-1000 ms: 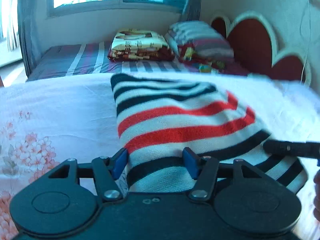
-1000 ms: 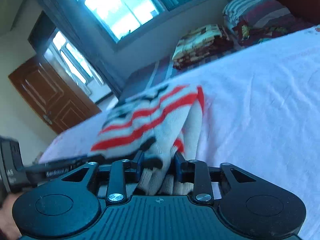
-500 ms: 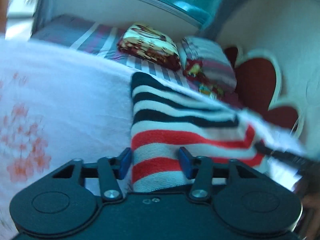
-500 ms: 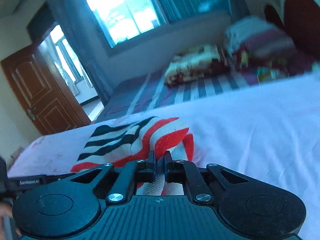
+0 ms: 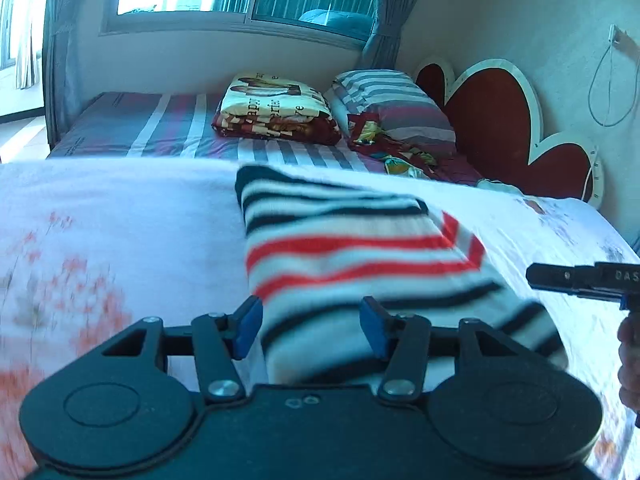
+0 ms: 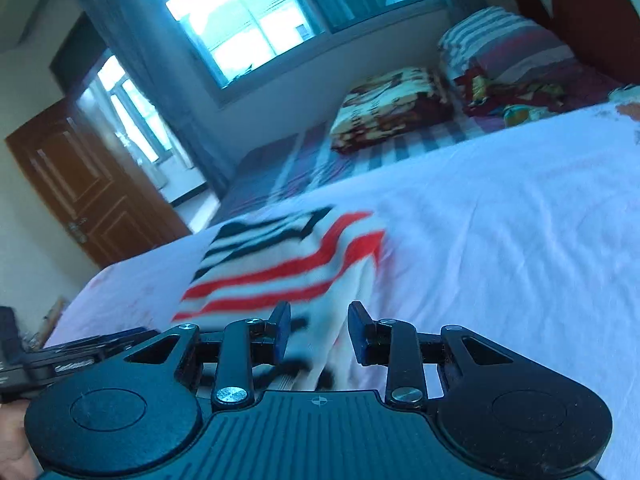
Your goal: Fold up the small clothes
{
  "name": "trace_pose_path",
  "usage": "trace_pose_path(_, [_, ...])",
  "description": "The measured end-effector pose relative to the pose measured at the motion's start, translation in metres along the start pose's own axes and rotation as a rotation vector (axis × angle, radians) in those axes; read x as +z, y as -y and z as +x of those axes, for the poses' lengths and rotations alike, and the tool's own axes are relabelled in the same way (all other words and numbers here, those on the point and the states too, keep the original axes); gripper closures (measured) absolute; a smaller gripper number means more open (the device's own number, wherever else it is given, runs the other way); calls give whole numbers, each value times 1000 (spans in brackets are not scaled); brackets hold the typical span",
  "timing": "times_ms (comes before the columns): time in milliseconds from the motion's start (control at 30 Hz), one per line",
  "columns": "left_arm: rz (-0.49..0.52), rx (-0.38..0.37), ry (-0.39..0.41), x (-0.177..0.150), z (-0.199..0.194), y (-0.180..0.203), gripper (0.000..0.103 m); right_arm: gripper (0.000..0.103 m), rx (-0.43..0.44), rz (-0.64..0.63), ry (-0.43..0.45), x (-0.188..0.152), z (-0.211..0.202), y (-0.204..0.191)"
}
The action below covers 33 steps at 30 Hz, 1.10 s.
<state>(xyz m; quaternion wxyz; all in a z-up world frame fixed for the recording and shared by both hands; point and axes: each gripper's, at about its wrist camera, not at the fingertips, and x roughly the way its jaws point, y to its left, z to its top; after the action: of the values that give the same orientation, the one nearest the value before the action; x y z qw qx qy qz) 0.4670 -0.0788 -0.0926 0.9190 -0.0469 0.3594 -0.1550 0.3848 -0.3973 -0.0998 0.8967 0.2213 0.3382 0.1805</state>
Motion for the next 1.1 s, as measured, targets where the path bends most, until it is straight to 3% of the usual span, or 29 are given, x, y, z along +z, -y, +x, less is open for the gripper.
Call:
trace_pose_path(33, [3, 9, -2, -7, 0, 1, 48, 72, 13, -11, -18, -7, -1, -3])
trace_pose_path(67, [0, 19, 3, -14, 0, 0, 47, 80, 8, -47, -41, -15, 1, -8])
trace_pose_path(133, [5, 34, 4, -24, 1, -2, 41, 85, -64, -118, -96, -31, 13, -10])
trace_pose_path(333, [103, 72, 5, -27, 0, 0, 35, 85, -75, -103, -92, -40, 18, -10])
trace_pose_path(800, [65, 80, -44, -33, -4, -7, 35, 84, -129, -42, -137, -37, 19, -8])
trace_pose_path(833, [72, 82, -48, -33, -5, -7, 35, 77, -141, -33, -138, -35, 18, -10])
trace_pose_path(1000, [133, 56, -53, -37, -12, -5, 36, 74, -196, -53, -69, -38, -5, -33])
trace_pose_path(1100, [127, 19, -63, -41, -13, -12, 35, 74, -229, -30, -92, -50, -2, -37])
